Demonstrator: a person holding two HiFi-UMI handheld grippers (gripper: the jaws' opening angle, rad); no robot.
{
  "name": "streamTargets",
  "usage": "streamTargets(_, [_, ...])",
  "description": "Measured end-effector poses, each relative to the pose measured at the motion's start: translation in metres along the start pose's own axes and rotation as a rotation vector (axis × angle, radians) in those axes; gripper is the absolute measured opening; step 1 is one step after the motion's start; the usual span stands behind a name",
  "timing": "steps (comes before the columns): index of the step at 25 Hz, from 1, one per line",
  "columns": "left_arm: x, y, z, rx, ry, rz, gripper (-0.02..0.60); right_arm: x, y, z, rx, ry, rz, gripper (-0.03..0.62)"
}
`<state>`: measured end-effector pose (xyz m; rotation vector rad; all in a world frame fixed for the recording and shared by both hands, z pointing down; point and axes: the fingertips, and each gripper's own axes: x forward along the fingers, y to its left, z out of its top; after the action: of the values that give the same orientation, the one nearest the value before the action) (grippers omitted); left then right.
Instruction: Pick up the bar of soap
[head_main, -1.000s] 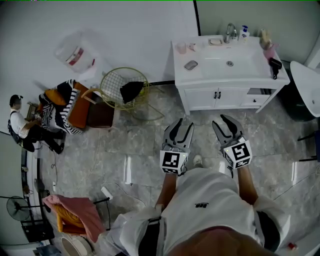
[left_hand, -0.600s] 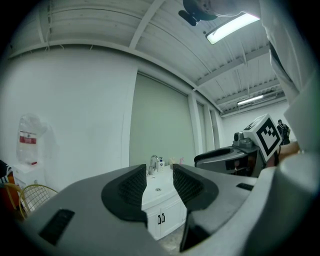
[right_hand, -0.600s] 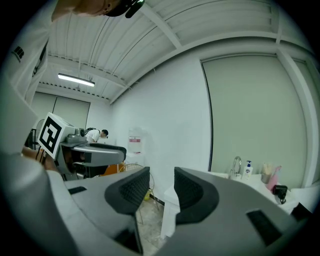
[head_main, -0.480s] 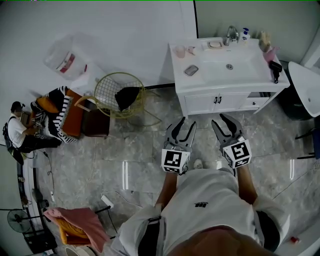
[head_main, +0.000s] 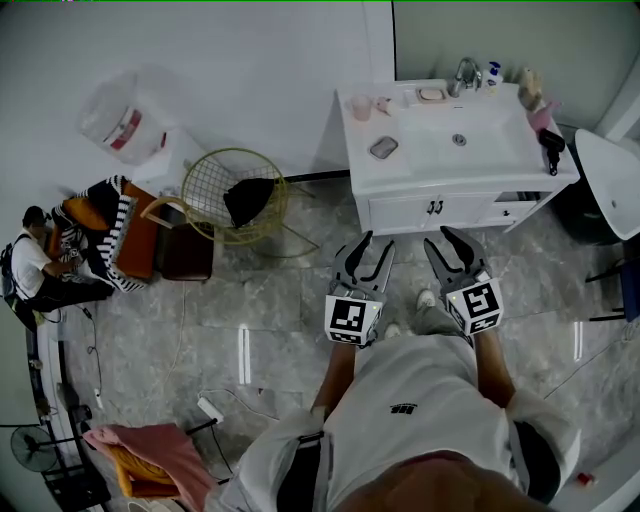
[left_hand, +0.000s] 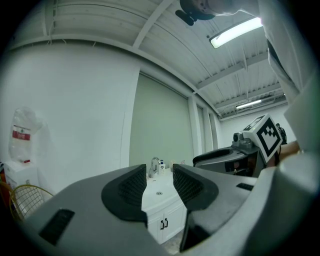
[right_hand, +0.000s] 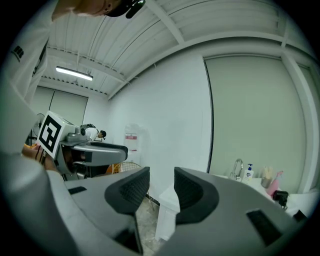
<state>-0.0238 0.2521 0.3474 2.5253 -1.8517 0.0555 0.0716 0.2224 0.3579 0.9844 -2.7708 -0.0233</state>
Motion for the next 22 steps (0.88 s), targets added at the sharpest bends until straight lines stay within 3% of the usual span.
streamTargets(22, [0.133, 0.044, 0.004, 0.018, 0.022, 0.056, 0.178, 0.101, -0.100, 0.005, 0.026, -0.007, 0.101, 0.164])
